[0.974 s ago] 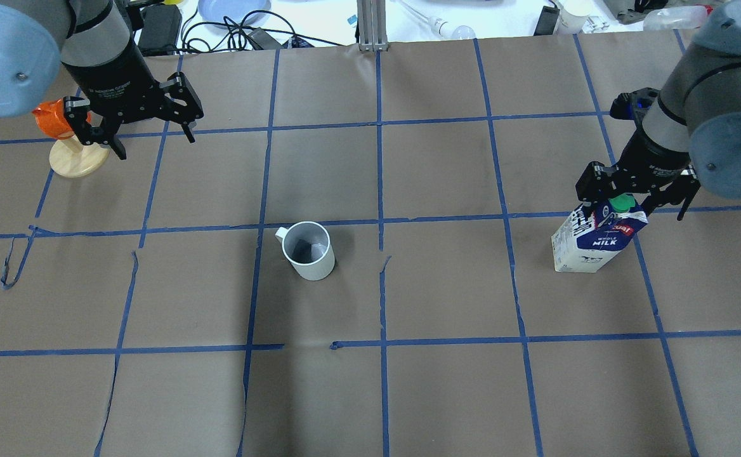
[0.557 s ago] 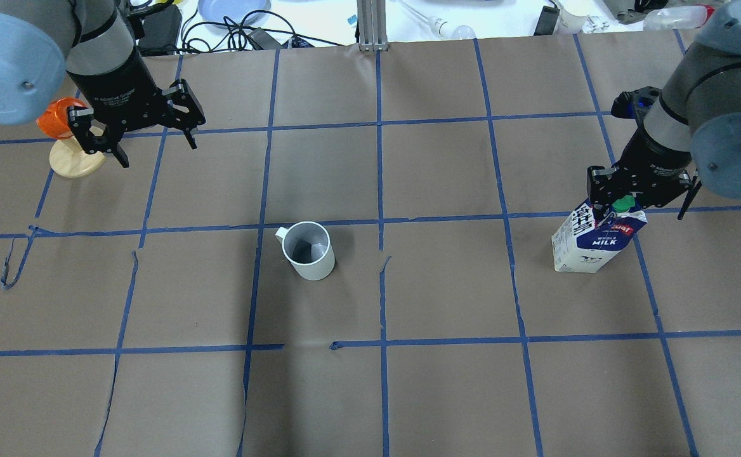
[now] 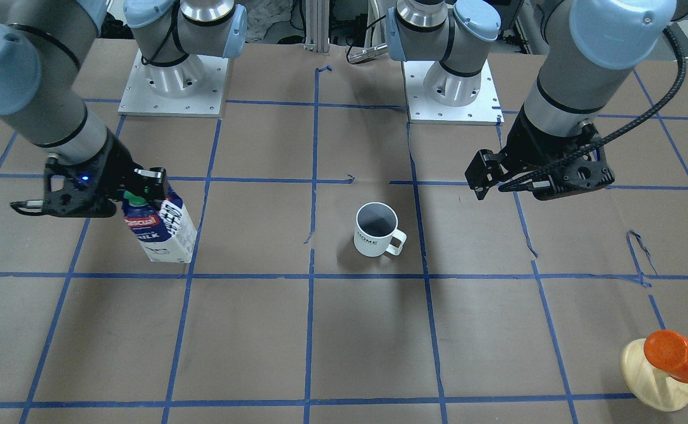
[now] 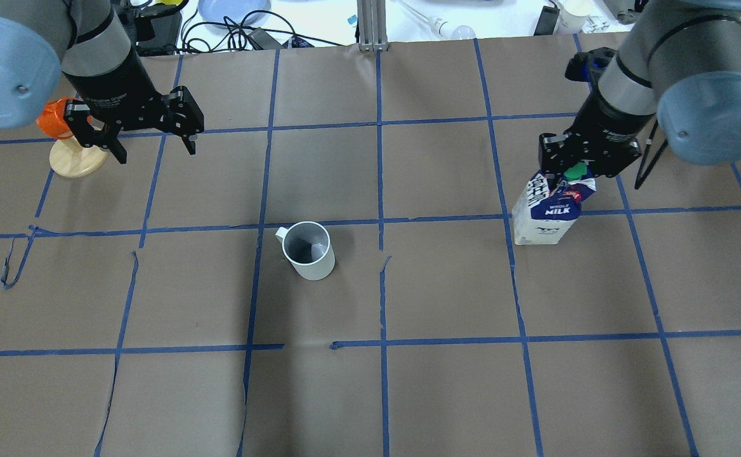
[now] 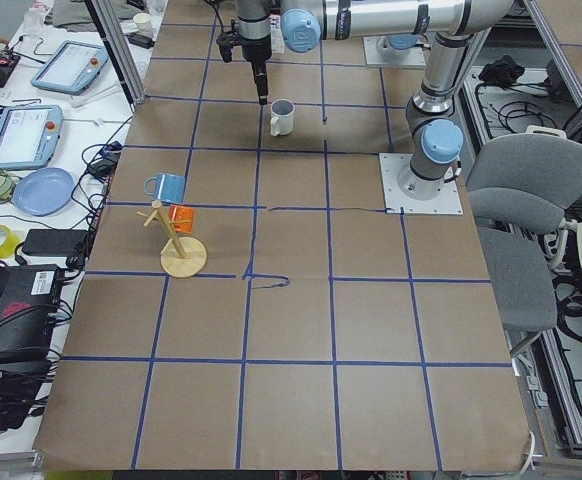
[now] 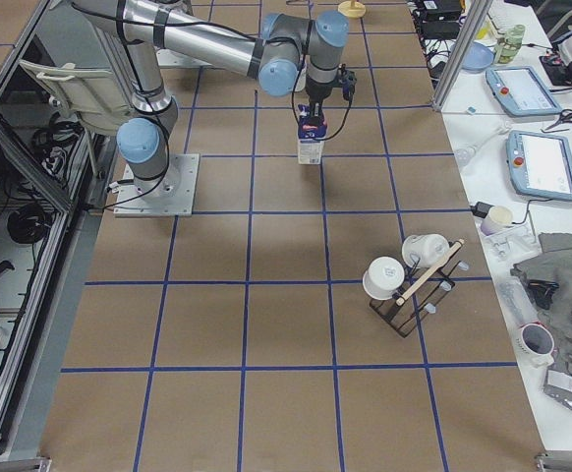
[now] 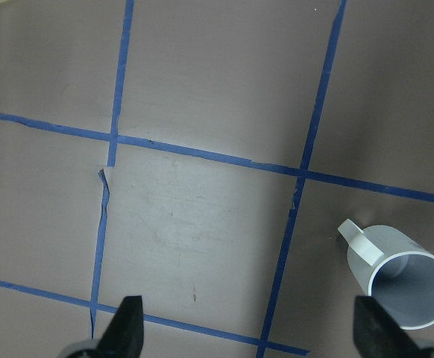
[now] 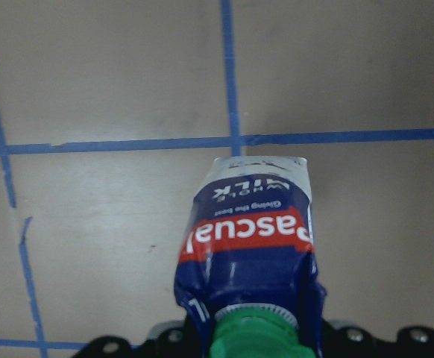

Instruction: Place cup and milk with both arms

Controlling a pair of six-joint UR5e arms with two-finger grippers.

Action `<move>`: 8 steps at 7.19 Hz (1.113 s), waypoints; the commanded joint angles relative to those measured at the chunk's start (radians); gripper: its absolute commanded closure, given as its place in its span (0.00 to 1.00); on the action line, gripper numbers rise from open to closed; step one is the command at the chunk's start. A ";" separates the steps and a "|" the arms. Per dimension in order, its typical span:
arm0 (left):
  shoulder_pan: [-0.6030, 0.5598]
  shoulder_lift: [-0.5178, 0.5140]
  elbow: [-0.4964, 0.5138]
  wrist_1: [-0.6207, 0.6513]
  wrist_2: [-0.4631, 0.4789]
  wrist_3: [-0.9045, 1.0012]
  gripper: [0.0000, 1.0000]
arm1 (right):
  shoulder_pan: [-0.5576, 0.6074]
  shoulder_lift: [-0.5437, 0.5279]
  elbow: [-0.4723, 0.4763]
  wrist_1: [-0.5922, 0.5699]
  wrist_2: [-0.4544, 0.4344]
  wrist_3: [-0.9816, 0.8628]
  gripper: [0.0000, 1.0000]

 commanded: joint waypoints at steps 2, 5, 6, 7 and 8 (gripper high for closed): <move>-0.006 0.007 -0.013 0.000 0.000 -0.012 0.00 | 0.299 0.080 -0.062 -0.067 0.048 0.260 0.84; -0.007 0.007 -0.015 0.000 0.000 -0.013 0.00 | 0.403 0.117 -0.053 -0.101 0.053 0.322 0.84; -0.007 0.007 -0.015 0.000 0.001 -0.013 0.00 | 0.427 0.127 -0.047 -0.106 0.056 0.324 0.83; -0.007 0.007 -0.015 0.000 0.001 -0.013 0.00 | 0.444 0.139 -0.047 -0.128 0.058 0.333 0.83; -0.007 0.007 -0.015 0.000 0.000 -0.015 0.00 | 0.448 0.157 -0.045 -0.157 0.058 0.365 0.83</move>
